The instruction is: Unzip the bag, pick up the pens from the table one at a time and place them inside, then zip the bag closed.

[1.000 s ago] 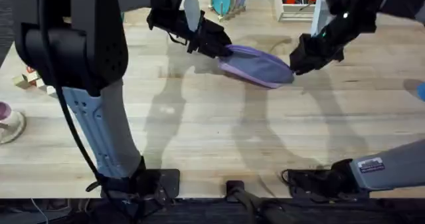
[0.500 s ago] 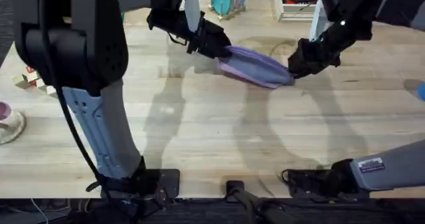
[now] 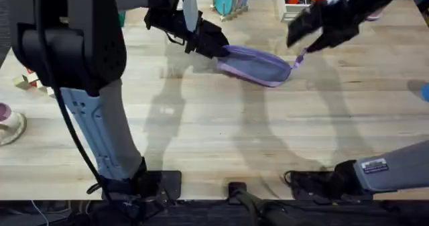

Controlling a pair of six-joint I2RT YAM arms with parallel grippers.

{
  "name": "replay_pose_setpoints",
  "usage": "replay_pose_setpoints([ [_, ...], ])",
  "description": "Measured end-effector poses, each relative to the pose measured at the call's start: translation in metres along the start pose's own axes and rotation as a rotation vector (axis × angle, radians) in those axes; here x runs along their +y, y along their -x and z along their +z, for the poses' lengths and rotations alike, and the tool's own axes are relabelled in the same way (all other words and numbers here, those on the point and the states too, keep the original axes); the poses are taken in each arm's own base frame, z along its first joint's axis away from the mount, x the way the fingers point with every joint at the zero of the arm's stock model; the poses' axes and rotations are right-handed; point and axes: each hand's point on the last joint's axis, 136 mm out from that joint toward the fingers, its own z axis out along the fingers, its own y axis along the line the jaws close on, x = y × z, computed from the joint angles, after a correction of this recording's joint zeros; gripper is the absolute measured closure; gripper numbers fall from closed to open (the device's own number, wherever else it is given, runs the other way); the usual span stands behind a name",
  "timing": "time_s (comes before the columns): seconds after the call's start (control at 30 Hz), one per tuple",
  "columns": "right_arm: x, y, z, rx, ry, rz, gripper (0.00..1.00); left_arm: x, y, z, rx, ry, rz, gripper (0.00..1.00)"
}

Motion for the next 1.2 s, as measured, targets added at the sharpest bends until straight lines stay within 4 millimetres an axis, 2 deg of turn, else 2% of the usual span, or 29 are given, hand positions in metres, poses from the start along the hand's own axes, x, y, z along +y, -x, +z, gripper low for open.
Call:
replay_pose_setpoints([
  [0.07, 0.008, 0.008, -0.010, -0.026, 0.026, -0.022, 0.110, 0.000, -0.001, -0.001, 0.003, 0.003, -0.003, 0.958],
  [0.1, 0.012, 0.010, -0.014, -0.033, 0.036, -0.037, 0.030, 0.000, -0.001, -0.001, 0.004, 0.003, -0.004, 0.958],
  [0.33, 0.035, 0.009, -0.020, -0.035, 0.072, -0.115, 0.005, 0.000, -0.002, -0.001, 0.006, 0.003, -0.003, 0.957],
  [0.4, 0.039, 0.008, -0.019, -0.032, 0.074, -0.133, 0.005, 0.000, -0.002, -0.001, 0.006, 0.003, -0.003, 0.923],
  [0.43, 0.042, 0.007, -0.019, -0.031, 0.076, -0.142, 0.004, 0.001, -0.002, -0.002, 0.007, 0.004, -0.002, 0.823],
  [0.57, 0.046, 0.005, -0.018, -0.027, 0.078, -0.171, 0.005, 0.002, -0.001, -0.004, -0.008, 0.011, -0.004, 0.177],
  [0.6, 0.046, 0.005, -0.018, -0.027, 0.078, -0.175, 0.005, 0.002, 0.000, -0.005, -0.012, 0.012, -0.008, 0.056],
  [0.63, 0.046, 0.005, -0.018, -0.028, 0.078, -0.178, 0.005, 0.002, 0.000, -0.005, -0.016, 0.013, -0.009, 0.021],
  [0.83, 0.047, 0.006, -0.018, -0.031, 0.078, -0.200, 0.005, 0.000, 0.002, -0.005, -0.024, 0.006, -0.022, 0.008],
  [0.97, 0.049, -0.002, -0.020, -0.007, 0.072, -0.248, 0.005, -0.014, 0.002, -0.007, -0.011, -0.035, -0.118, 0.006],
  [1.07, 0.053, -0.008, -0.032, -0.034, 0.037, -0.308, 0.005, -0.023, 0.007, -0.014, 0.032, -0.067, -0.190, 0.005],
  [1.2, 0.055, -0.015, -0.064, -0.120, -0.029, -0.373, 0.005, -0.028, 0.022, -0.033, 0.106, -0.087, -0.247, 0.005],
])
